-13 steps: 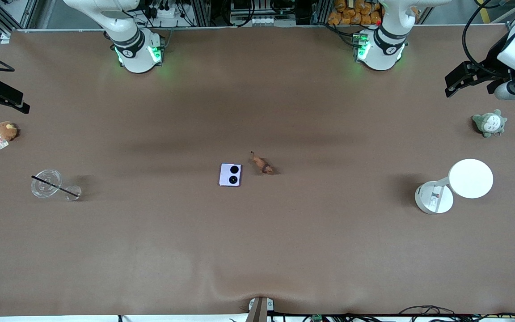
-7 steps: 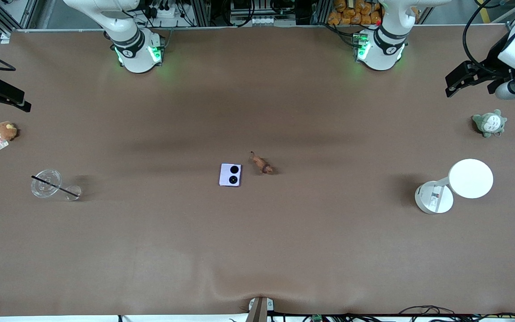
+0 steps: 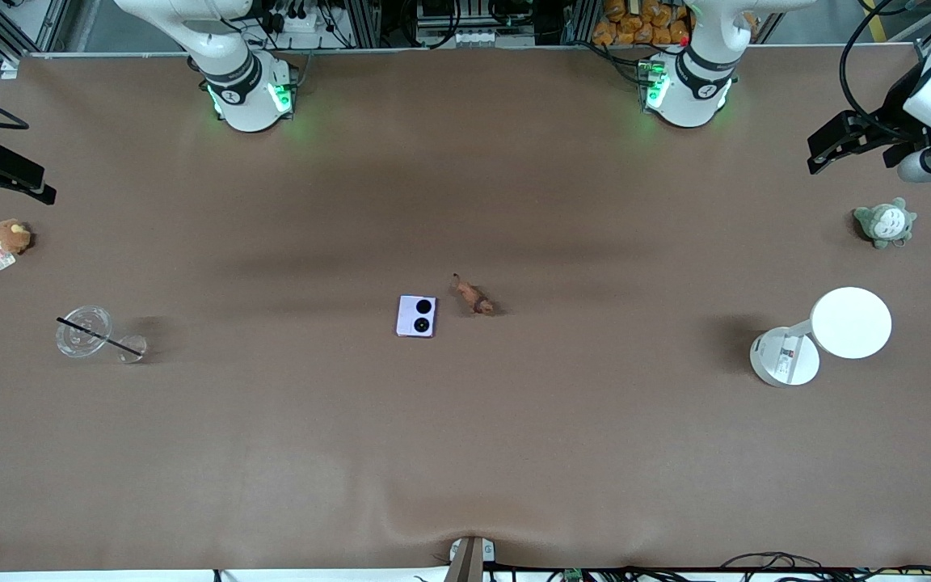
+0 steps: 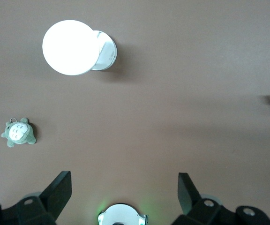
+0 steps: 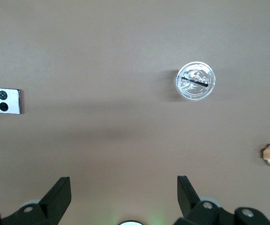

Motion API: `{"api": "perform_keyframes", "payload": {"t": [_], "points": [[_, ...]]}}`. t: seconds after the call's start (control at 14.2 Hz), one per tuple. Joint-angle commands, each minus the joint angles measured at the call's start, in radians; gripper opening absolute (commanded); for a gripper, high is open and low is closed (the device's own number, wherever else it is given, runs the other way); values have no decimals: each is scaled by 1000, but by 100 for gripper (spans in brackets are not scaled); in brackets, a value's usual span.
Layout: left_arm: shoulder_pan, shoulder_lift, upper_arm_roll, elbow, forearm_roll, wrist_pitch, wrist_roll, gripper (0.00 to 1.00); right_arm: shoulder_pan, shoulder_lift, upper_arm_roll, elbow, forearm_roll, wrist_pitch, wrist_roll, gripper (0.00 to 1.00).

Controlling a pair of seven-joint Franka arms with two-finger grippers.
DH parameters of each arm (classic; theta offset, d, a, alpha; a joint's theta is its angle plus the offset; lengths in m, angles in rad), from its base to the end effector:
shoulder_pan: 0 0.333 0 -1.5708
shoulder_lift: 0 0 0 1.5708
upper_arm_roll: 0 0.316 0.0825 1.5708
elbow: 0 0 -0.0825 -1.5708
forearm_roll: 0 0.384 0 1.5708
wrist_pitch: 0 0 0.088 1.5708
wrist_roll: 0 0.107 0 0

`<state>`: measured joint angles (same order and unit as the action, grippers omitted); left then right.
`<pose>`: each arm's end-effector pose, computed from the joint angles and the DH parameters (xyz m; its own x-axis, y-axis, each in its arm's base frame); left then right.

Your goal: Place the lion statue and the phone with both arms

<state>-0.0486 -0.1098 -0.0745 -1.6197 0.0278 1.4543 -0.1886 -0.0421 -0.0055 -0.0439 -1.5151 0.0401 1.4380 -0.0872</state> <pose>0.5039 -0.0615 0.6500 0.9964 0.0696 -0.0481 0.0674 -0.9967 -0.0457 0.5375 -0.0417 0.6424 0.9977 0.0067 -0.0677 0.0035 -0.9989 -0.0463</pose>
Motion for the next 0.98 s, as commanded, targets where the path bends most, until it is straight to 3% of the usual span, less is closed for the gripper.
{"api": "perform_keyframes", "payload": {"t": [0.0,0.21,0.63,0.91], "points": [[3,19,-1,32,-17,-29,14,100,4,-7,7,-7,-17,1,3,100],[-11,59,-33,29,-25,-29,-47,100,2,-7,9,-7,-17,-5,0,100],[-19,237,-259,29,-42,145,-446,100,22,-7,19,-5,-6,-39,0,100],[-170,393,-291,35,-16,332,-786,100,91,16,29,-2,1,-37,-8,100]]}}
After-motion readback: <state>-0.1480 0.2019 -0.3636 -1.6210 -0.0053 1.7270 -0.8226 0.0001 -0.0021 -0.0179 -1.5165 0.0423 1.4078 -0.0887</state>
